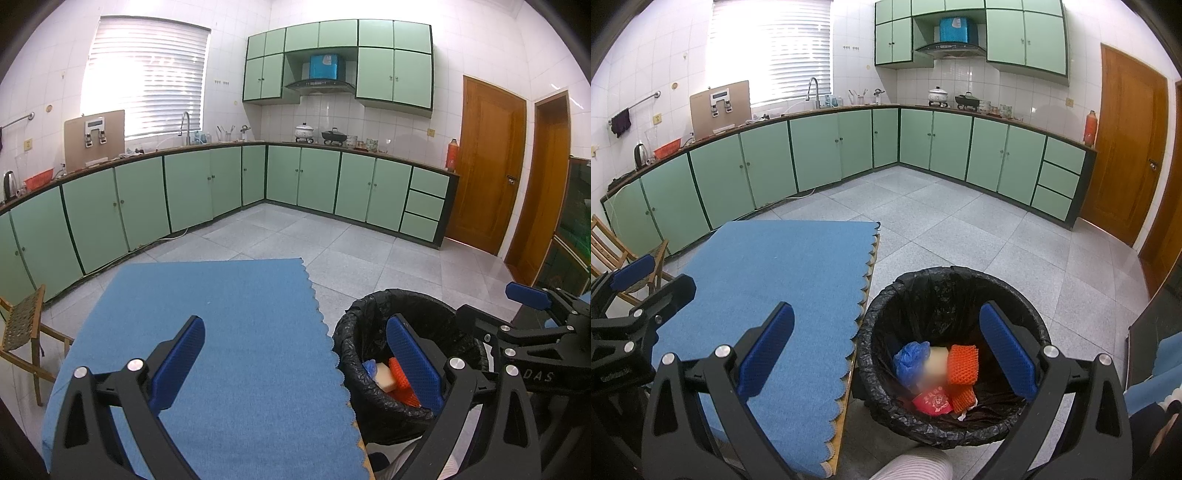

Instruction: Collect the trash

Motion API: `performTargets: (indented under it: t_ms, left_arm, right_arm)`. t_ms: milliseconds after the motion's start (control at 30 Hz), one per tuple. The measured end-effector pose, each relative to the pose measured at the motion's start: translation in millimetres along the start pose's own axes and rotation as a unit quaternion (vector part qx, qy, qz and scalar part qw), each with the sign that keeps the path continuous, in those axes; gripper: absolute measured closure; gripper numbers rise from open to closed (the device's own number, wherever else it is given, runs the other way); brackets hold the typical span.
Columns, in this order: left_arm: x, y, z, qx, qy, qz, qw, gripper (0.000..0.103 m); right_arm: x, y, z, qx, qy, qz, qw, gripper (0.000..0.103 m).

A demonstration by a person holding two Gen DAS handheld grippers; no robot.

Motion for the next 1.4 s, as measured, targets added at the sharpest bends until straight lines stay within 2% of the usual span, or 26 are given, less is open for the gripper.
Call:
performTargets:
  t_ms: [1400]
  left_arm:
    - [-5.4, -3.4, -0.4, 0.004, -0.009, 0.01, 0.9999, 0.006]
  right_arm:
    - [-8.5, 3.5, 1.7, 0.0, -0.013, 0.003, 1.0, 0.005]
Point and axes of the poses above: each gripper's, at about its wrist camera, not at the fingertips, and y roughly the way its jaws point, x to its right, z to its top, the point moved 3 cm from there along y, roughly the way its jaws point, and after that the axes turned 12 degrees about y, right-handed, at the moved point
